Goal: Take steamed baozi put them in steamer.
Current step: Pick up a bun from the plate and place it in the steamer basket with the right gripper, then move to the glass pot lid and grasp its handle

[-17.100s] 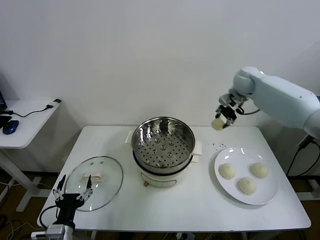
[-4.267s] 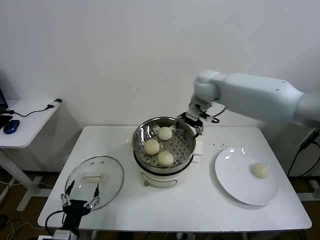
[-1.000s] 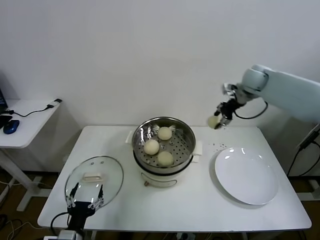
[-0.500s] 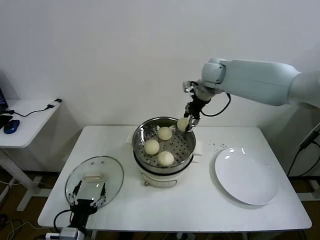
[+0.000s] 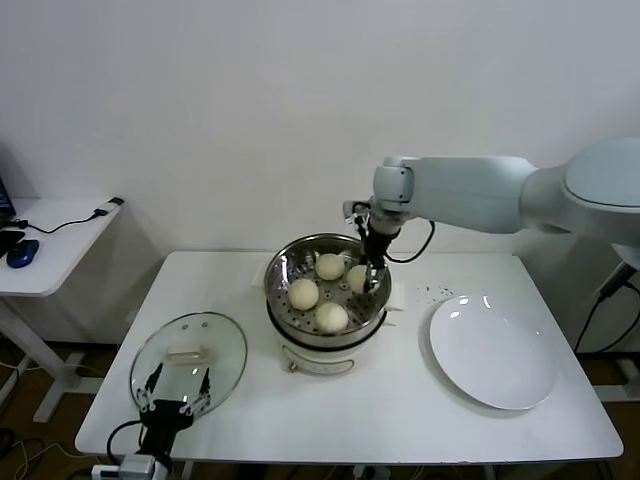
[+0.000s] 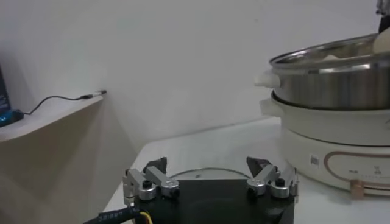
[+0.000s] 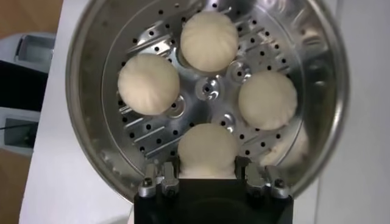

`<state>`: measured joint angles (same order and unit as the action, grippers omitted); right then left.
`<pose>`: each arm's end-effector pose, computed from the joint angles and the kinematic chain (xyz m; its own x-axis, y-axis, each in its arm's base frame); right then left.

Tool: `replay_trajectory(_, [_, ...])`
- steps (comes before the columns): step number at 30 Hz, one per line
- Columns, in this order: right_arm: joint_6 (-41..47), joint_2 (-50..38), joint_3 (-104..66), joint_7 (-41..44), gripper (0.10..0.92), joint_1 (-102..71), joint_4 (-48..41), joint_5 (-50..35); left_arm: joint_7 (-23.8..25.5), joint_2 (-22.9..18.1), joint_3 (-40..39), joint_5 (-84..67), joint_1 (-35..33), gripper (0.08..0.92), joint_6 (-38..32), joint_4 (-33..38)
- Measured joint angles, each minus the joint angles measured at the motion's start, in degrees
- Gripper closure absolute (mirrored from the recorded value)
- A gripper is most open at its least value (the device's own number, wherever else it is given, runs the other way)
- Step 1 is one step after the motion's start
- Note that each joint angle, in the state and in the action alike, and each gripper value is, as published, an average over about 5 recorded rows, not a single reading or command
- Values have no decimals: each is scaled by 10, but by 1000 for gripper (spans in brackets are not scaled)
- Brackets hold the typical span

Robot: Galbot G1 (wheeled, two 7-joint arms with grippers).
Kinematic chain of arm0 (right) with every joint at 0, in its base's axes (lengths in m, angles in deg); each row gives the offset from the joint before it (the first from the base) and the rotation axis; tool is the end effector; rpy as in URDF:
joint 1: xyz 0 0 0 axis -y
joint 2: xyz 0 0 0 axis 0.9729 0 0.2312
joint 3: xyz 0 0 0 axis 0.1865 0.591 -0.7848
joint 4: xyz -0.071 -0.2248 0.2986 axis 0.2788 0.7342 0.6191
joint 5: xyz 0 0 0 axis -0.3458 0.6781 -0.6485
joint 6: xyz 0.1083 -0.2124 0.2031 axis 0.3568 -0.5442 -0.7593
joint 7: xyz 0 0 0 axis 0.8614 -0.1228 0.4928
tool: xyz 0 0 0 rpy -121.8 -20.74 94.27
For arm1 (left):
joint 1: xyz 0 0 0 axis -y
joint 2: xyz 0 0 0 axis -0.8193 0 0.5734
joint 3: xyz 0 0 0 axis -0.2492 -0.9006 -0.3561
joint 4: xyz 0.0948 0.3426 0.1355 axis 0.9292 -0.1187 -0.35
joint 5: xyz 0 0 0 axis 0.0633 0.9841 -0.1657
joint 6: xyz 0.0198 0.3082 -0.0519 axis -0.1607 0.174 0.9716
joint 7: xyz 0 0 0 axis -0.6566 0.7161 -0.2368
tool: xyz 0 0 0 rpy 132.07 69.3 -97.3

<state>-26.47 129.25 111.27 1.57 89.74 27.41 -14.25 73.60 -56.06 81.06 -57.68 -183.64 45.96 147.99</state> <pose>0.5976 0.0477 -0.0597 -0.0488 -0.1258 0.9909 -0.9923 -0.1066 -0.0624 0.0705 0.0687 -0.3616 -0.9700 -0.0629 0.2348 -0.0110 0.9763 0.2160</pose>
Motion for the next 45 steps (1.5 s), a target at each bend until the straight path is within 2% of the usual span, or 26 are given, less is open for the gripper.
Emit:
replay_trajectory(8, [5,9,-2,-14,427,-23,-11,1,0,0,-2,2,1,177,0,-3])
replay_trajectory(16, [13,8,-10,-26,238,-34,-15,1,0,0,-3,3,2,177,0,-4])
replay_trajectory(19, [14,5,-14,-28,208,-35,-14,1,0,0,-4,4,2,177,0,-4])
replay_trajectory(29, [8,-21,-31,-21,203,-12,5,0,0,0,-4,6,5,177,3,-2])
replay_trajectory(37, [-22,-87,-59,-15,203,30,47,-2,0,0,1,10,3,177,2,0])
replay_trajectory(41, [-64,-142,-78,-47,203,38,80,-7,-1,-1,6,11,1,177,-4,1])
replay_trajectory(45, [-119,-211,-106,-112,203,25,121,-13,-3,-2,11,11,2,177,-11,8])
